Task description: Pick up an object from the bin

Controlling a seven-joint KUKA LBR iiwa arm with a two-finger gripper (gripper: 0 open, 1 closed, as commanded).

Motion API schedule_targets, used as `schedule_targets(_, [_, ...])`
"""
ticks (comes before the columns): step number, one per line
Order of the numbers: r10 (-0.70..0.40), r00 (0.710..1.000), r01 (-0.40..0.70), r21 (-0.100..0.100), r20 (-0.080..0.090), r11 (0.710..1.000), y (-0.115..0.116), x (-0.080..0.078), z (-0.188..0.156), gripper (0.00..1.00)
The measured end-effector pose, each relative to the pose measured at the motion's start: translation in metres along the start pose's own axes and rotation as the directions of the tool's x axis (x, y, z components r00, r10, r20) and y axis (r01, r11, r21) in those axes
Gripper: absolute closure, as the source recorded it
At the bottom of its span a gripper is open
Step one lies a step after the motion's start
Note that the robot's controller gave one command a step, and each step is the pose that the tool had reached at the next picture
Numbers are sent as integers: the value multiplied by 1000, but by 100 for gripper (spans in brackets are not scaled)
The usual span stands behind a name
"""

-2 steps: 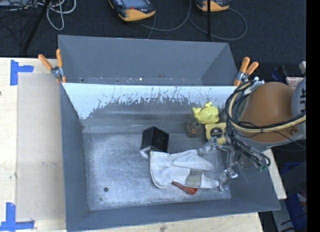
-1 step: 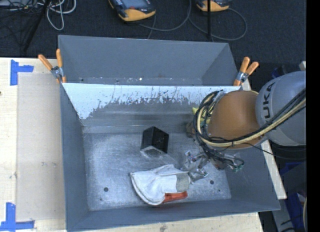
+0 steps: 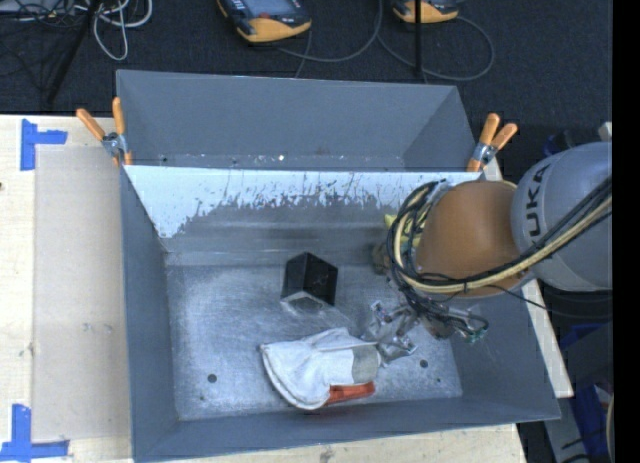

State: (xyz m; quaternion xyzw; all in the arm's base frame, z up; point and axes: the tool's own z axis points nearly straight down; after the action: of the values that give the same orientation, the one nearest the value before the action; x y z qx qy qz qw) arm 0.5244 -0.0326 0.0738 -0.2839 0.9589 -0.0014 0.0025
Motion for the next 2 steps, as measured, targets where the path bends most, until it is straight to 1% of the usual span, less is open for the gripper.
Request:
schedule_targets(1, [-16, 1000, 16, -8, -6, 1000, -9, -5, -34, 100])
schedule_targets(2, [-3, 1000, 3, -6, -5, 1000, -13, -18, -82, 100])
